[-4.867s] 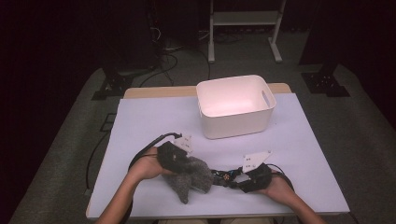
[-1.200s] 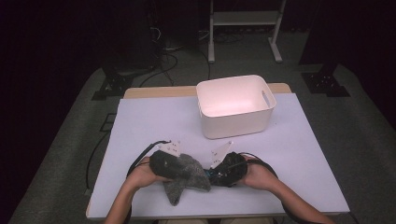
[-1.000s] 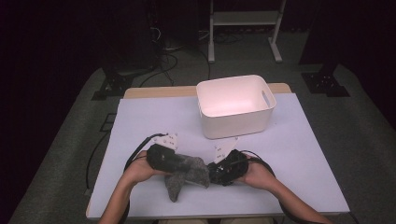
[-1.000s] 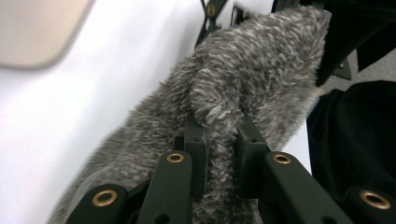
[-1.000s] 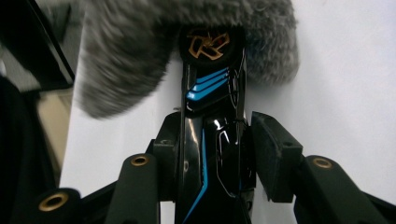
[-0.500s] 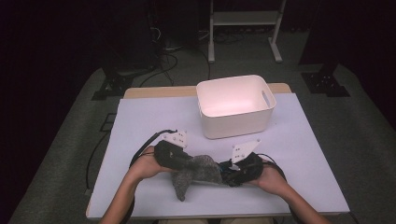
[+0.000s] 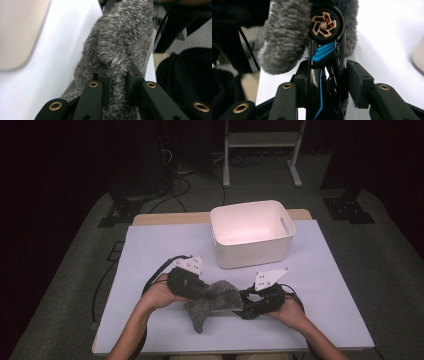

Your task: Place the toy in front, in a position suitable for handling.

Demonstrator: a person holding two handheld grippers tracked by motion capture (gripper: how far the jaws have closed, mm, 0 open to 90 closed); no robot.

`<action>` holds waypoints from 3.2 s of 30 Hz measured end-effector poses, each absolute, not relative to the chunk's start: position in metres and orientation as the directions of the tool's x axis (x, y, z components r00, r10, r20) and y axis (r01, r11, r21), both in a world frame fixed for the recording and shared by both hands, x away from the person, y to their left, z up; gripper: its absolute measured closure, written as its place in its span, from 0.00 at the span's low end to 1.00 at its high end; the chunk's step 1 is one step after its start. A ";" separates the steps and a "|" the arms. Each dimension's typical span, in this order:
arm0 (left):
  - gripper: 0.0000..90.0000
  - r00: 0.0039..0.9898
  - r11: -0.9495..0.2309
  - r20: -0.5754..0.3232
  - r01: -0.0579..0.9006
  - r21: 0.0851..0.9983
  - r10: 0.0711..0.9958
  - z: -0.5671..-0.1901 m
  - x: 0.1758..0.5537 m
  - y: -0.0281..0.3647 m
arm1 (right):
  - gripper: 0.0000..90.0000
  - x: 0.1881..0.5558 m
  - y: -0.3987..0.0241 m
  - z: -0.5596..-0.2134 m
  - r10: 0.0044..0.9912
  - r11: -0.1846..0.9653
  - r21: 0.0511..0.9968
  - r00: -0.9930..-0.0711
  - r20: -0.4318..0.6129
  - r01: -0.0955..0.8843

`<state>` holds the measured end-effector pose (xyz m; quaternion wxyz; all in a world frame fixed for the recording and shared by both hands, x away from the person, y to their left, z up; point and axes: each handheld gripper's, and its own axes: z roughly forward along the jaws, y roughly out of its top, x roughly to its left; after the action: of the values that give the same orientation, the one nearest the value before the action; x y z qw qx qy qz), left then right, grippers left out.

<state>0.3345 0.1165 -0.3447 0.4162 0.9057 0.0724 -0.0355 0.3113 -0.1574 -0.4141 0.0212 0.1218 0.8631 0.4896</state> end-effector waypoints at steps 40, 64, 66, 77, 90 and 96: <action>0.87 0.995 -0.732 -0.079 0.101 0.674 0.064 -0.346 0.328 0.095 | 0.62 0.303 -0.170 -0.410 0.237 0.494 0.854 -0.970 0.051 0.166; 0.87 0.997 -0.715 -0.071 0.023 0.699 -0.037 -0.311 0.322 0.061 | 0.58 0.297 -0.171 -0.412 0.227 0.488 0.861 -0.973 0.036 0.146; 0.87 0.998 -0.724 -0.057 0.014 0.690 -0.035 -0.310 0.321 0.060 | 0.51 0.297 -0.175 -0.411 0.241 0.479 0.865 -0.970 0.035 0.150; 0.87 0.999 -0.751 -0.035 -0.007 0.660 -0.041 -0.306 0.319 0.056 | 0.59 0.295 -0.180 -0.401 0.215 0.500 0.857 -0.976 0.018 0.126; 0.87 0.997 -0.761 -0.030 -0.030 0.648 -0.065 -0.295 0.324 0.040 | 0.64 0.291 -0.184 -0.396 0.230 0.511 0.853 -0.973 -0.012 0.110; 0.87 0.994 -0.767 -0.028 -0.067 0.638 -0.110 -0.294 0.325 0.017 | 0.67 0.290 -0.180 -0.397 0.225 0.508 0.856 -0.974 -0.026 0.095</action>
<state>0.3251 0.0169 -0.2941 0.3377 0.9395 -0.0471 -0.0316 0.2903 -0.1795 -0.3974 0.0669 0.0924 0.8656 0.4875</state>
